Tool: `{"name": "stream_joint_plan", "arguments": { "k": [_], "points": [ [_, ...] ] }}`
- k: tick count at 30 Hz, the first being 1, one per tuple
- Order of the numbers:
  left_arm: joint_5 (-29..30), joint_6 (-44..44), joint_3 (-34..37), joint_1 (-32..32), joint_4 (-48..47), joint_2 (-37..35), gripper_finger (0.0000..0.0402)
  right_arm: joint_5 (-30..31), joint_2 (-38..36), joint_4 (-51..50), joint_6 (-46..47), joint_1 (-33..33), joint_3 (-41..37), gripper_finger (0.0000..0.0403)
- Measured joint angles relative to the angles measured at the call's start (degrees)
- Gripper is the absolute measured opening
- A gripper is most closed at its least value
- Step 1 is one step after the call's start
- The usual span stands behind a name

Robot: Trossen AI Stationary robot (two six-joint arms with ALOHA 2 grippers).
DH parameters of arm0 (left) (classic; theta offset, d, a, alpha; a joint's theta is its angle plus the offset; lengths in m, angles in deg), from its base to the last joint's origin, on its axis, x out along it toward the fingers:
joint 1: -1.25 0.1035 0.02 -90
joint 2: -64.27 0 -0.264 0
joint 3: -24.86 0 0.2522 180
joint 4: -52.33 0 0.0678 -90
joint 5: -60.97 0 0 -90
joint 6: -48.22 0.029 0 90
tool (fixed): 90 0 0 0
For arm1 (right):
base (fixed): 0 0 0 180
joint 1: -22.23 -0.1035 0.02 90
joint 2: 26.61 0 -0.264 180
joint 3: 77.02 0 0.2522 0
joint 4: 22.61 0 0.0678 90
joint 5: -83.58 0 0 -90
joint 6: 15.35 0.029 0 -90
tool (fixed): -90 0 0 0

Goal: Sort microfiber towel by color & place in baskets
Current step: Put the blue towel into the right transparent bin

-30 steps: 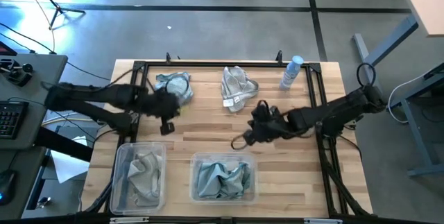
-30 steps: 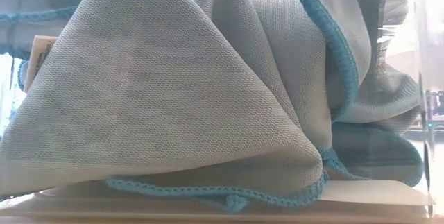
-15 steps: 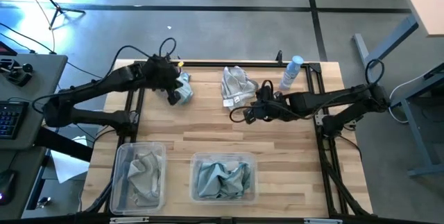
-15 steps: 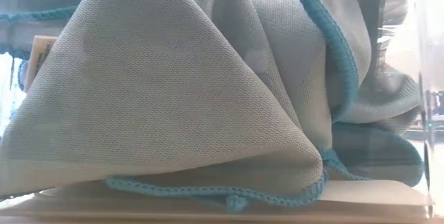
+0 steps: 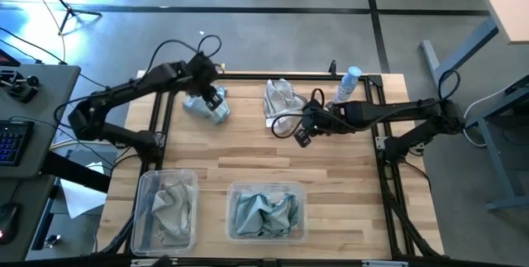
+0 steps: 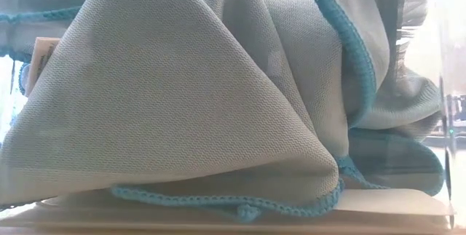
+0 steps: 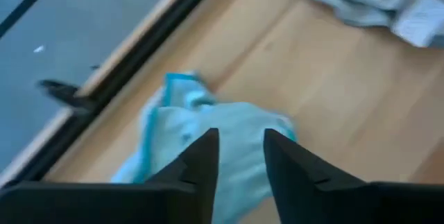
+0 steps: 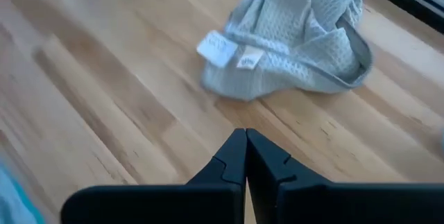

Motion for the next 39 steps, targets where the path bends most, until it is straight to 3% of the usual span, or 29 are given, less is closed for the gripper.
{"name": "stream_joint_plan", "arguments": {
  "k": [5, 14, 18, 25, 39],
  "points": [
    [2.8, 1.7, -10.8, 3.3, -8.9, 6.8, 0.013, -1.2, 0.0, -4.2, -6.5, 2.4, 0.0, 0.0],
    [5.6, 8.8, -25.7, 7.9, -29.0, 23.2, 0.0124, -3.7, 0.0, -6.0, -15.9, 6.6, 0.0, 0.0],
    [9.7, 10.6, -27.4, 8.7, -32.7, 28.5, 0.0122, -5.0, 0.0, -6.0, -18.3, 7.6, 0.0, 0.0],
    [9.4, 11.7, -27.4, 9.7, -36.0, 34.0, 0.0121, -5.2, 0.0, -6.0, -19.6, 7.6, 0.0, 0.0],
    [10.8, 18.3, -27.4, 10.8, -35.2, 35.4, 0.0121, -5.1, 0.0, -5.2, -20.1, 7.6, 0.0, 0.0]
  ]
}}
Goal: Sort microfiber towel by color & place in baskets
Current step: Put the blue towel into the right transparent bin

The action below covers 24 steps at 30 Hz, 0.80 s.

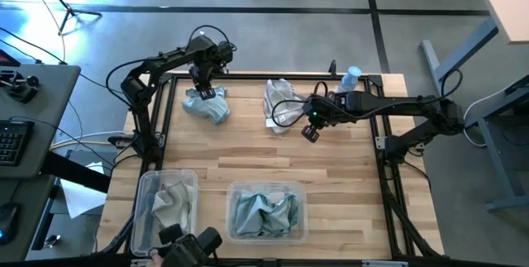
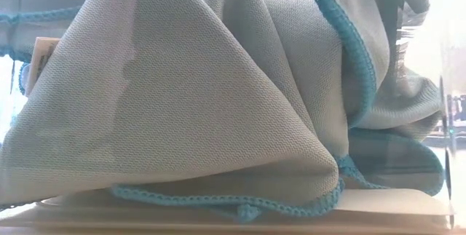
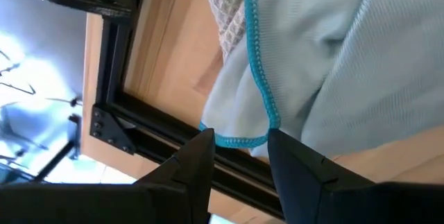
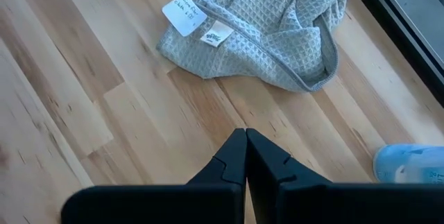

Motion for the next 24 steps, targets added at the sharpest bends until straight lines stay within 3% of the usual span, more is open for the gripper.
{"name": "stream_joint_plan", "arguments": {
  "k": [24],
  "points": [
    [1.1, 24.0, 0.0, 0.0, -0.7, 0.0, 0.0121, 0.0, 0.0, 3.2, 1.1, -0.1, 0.0, 0.0]
  ]
}}
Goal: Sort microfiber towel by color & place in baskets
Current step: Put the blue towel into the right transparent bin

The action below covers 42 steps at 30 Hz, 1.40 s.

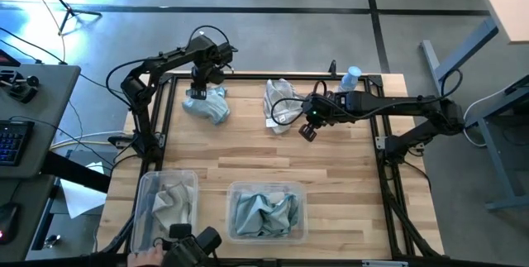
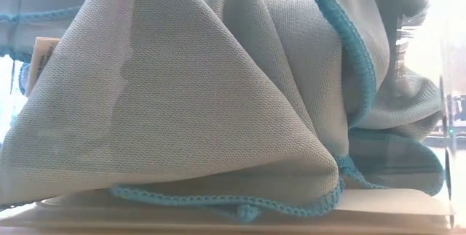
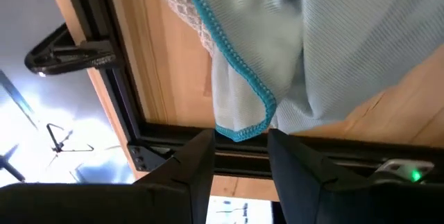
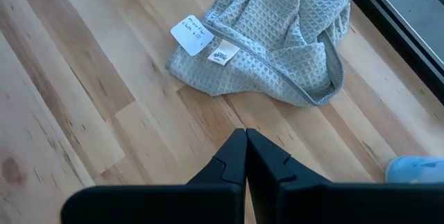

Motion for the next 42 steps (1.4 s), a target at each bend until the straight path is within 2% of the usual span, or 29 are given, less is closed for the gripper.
{"name": "stream_joint_plan", "arguments": {
  "k": [7, 14, 21, 27, 34, 42],
  "points": [
    [3.0, 2.2, 0.0, -0.2, 0.0, 0.0, 0.0099, -0.4, 0.0, 0.0, 0.0, 0.0, 0.0, 0.0],
    [4.0, -3.7, 0.0, -0.2, -1.2, -2.8, 0.0075, -0.4, 0.0, 0.0, -0.9, 0.0, 0.0, 0.0],
    [3.6, -16.4, 0.0, -1.2, -4.3, -6.2, 0.0072, -0.4, 0.0, 0.0, -1.6, 0.0, 0.0, 0.0],
    [-0.7, -33.6, 0.0, -2.4, -5.4, -6.4, 0.0072, -0.4, 0.0, 0.0, -2.2, 0.0, 0.0, 0.0],
    [-7.1, -44.6, 0.0, -4.0, -5.2, -6.3, 0.0072, -0.4, 0.0, 1.9, -5.2, 0.1, 0.0, 0.0],
    [-16.3, -62.7, 0.0, -5.1, -4.0, -6.3, 0.0072, -0.4, 0.0, 3.5, -7.9, 0.1, 0.0, 0.0]
  ]
}}
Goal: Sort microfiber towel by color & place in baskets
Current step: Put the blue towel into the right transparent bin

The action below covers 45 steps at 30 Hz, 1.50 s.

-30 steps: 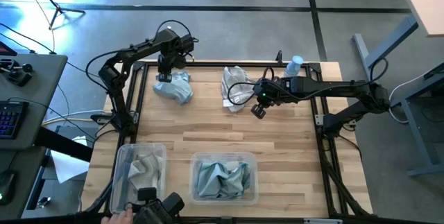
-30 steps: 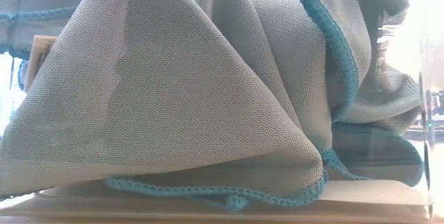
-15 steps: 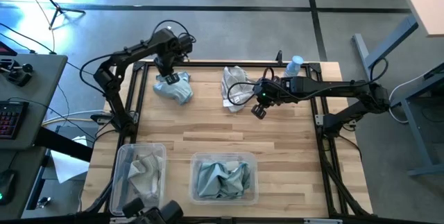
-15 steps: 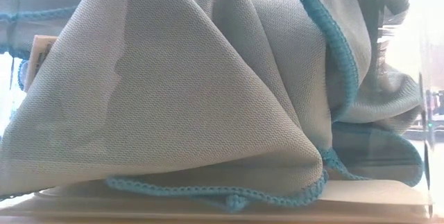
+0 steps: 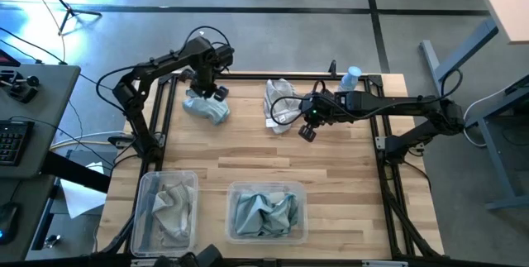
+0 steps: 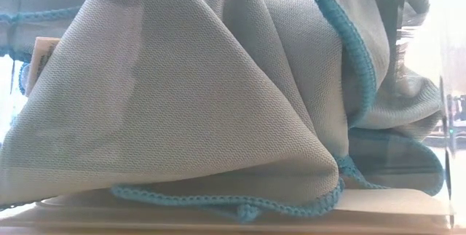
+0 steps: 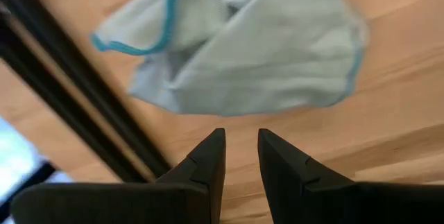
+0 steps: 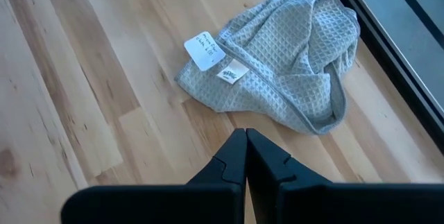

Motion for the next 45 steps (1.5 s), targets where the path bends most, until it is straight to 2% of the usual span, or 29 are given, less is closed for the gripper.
{"name": "stream_joint_plan", "arguments": {
  "k": [6, 9, 12, 16, 22, 24, 26, 32, 34, 36, 40, 45],
  "points": [
    [-1.8, -9.2, 0.0, -3.9, 4.1, 0.0, 0.0072, 0.0, 0.0, -0.1, -2.3, 0.0, 0.0, 0.0],
    [-1.2, -12.0, 0.0, -7.3, 5.8, 0.0, 0.0072, -2.5, 0.0, -0.2, -4.3, 0.7, 0.0, 0.0],
    [1.7, -15.2, 0.6, -10.8, 6.8, 0.0, 0.0072, -5.0, 0.0, 0.2, -6.0, 2.5, -1.6, 0.0],
    [4.2, -20.3, 4.8, -14.6, 8.6, -1.5, 0.0072, -8.1, 0.0, 0.0, -8.6, 5.6, -4.8, 0.0],
    [5.1, -33.0, 16.5, -20.2, 22.4, -7.0, 0.0072, -12.5, 0.0, 0.3, -12.7, 9.0, -7.8, 0.0],
    [7.4, -37.6, 20.0, -22.5, 27.3, -9.0, 0.0072, -13.4, 0.0, 0.4, -14.3, 9.7, -7.9, 0.0],
    [12.2, -43.2, 23.0, -24.8, 30.8, -10.5, 0.0072, -14.7, 0.0, 0.8, -16.4, 10.4, -7.9, 0.0],
    [29.2, -55.9, 28.3, -30.6, 31.6, -12.7, 0.0072, -18.5, 0.0, 1.7, -20.3, 12.6, -7.9, 0.0],
    [32.5, -58.3, 29.3, -31.3, 32.0, -12.5, 0.0072, -19.8, 0.0, 2.0, -21.4, 13.3, -7.9, 0.0],
    [34.1, -58.9, 30.2, -31.4, 33.6, -11.7, 0.0072, -20.2, 0.0, 2.1, -22.3, 13.9, -7.9, 0.0],
    [33.3, -59.6, 33.1, -30.0, 39.2, -9.9, 0.0072, -21.1, 0.0, 2.9, -23.5, 14.8, -7.9, 0.0],
    [32.8, -61.2, 34.1, -27.6, 39.6, -8.6, 0.0072, -24.1, 0.0, 3.1, -23.8, 15.8, -7.9, 0.0]
  ]
}}
